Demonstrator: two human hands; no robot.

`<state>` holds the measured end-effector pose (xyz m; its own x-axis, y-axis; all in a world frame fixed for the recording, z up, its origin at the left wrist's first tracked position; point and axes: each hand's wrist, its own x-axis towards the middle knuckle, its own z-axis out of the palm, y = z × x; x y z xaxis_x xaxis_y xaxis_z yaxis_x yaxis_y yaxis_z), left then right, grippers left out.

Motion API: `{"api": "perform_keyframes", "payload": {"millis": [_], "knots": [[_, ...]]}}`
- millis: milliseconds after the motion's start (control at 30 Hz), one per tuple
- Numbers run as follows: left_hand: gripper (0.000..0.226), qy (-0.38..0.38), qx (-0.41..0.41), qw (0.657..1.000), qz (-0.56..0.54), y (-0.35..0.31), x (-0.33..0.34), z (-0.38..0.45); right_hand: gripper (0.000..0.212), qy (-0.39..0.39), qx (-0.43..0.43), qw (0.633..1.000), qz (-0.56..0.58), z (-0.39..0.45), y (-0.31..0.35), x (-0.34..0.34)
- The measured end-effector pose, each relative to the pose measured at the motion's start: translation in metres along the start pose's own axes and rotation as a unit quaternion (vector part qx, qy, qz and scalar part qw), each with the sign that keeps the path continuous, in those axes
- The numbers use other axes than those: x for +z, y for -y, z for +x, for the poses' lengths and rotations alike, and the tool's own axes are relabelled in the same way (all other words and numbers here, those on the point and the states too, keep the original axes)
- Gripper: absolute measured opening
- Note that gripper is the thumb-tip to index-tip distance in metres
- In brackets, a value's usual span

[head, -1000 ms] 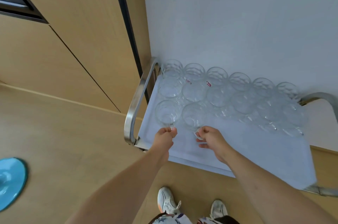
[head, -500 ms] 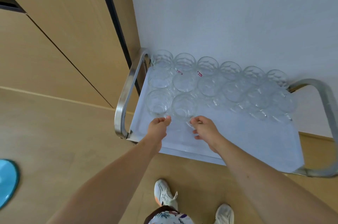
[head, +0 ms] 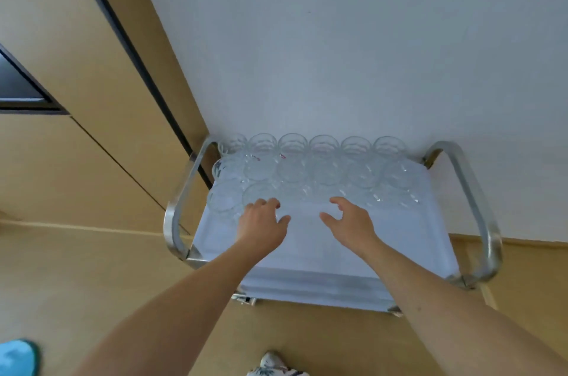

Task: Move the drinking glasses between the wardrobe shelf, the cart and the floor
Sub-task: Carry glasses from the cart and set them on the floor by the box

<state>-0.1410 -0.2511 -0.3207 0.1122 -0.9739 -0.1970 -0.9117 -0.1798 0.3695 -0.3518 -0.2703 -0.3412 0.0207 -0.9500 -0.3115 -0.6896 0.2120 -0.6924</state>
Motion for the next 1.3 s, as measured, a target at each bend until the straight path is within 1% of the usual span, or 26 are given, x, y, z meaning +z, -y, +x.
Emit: {"api": "perform_keyframes", "payload": {"millis": [100,267,433,533,633,733,867,1000,1133,1233,1300], "knots": [[0.047,-0.014,0.096,0.994,0.05,-0.07,0.004,-0.008,0.061,-0.049,-0.015,0.998,-0.04,-0.02,-0.031,-0.054],[0.05,-0.018,0.249,0.965,0.082,-0.204,0.034,-0.029,0.063,-0.151,0.002,0.982,-0.113,-0.06,-0.113,-0.153],[0.049,0.011,0.367,0.925,0.093,-0.339,0.09,-0.065,0.066,-0.235,0.088,0.957,-0.148,-0.121,-0.212,-0.238],[0.052,0.038,0.432,0.896,0.098,-0.41,0.124,-0.097,0.067,-0.276,0.141,0.942,-0.131,-0.168,-0.267,-0.28],[0.052,0.075,0.499,0.857,0.101,-0.474,0.16,-0.134,0.071,-0.314,0.215,0.918,-0.113,-0.223,-0.32,-0.314],[0.052,0.103,0.555,0.817,0.115,-0.527,0.19,-0.169,0.069,-0.335,0.276,0.897,-0.089,-0.271,-0.365,-0.332],[0.054,0.132,0.615,0.768,0.124,-0.59,0.231,-0.212,0.072,-0.354,0.352,0.864,-0.058,-0.326,-0.416,-0.346],[0.052,0.168,0.677,0.706,0.123,-0.654,0.28,-0.254,0.073,-0.377,0.432,0.819,-0.022,-0.372,-0.465,-0.365],[0.052,0.196,0.722,0.654,0.113,-0.726,0.33,-0.285,0.074,-0.403,0.488,0.774,-0.007,-0.396,-0.515,-0.4],[0.053,0.214,0.741,0.625,0.117,-0.781,0.361,-0.298,0.075,-0.414,0.518,0.748,0.004,-0.404,-0.548,-0.435],[0.053,0.225,0.748,0.612,0.122,-0.818,0.378,-0.301,0.075,-0.415,0.53,0.739,0.014,-0.405,-0.568,-0.461]]}}
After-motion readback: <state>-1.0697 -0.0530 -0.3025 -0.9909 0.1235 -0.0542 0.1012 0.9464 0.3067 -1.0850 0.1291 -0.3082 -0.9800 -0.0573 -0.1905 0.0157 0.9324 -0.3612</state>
